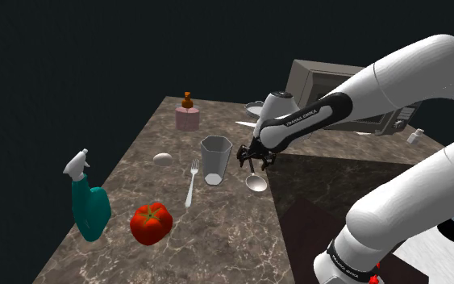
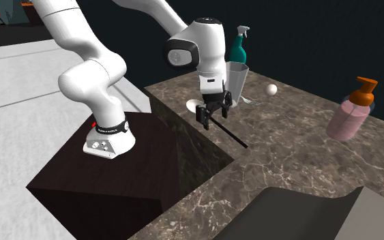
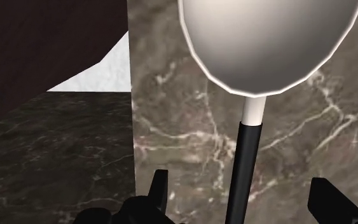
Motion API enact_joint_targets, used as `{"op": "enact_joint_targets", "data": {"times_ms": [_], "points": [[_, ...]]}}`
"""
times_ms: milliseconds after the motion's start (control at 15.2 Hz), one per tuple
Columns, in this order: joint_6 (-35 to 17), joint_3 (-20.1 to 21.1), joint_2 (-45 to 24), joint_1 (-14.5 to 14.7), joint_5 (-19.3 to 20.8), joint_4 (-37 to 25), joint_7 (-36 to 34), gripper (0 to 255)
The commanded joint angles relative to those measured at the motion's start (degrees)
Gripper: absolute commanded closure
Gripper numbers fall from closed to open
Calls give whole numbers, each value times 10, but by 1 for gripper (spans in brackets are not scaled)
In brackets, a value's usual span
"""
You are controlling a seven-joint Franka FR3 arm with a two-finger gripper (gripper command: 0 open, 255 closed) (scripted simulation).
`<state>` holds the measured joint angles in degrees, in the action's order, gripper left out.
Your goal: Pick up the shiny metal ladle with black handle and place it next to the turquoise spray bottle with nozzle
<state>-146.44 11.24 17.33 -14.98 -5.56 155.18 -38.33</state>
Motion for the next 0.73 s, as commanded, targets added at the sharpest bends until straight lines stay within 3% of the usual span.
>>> {"op": "enact_joint_targets", "data": {"times_ms": [0, 330, 396, 660], "points": [[-4, 1, -4, 0, 0, 0, -1, 0], [-4, 1, -4, 0, 0, 0, -1, 0], [-4, 1, -4, 0, 0, 0, -1, 255], [-4, 1, -4, 0, 1, 0, -2, 255]]}}
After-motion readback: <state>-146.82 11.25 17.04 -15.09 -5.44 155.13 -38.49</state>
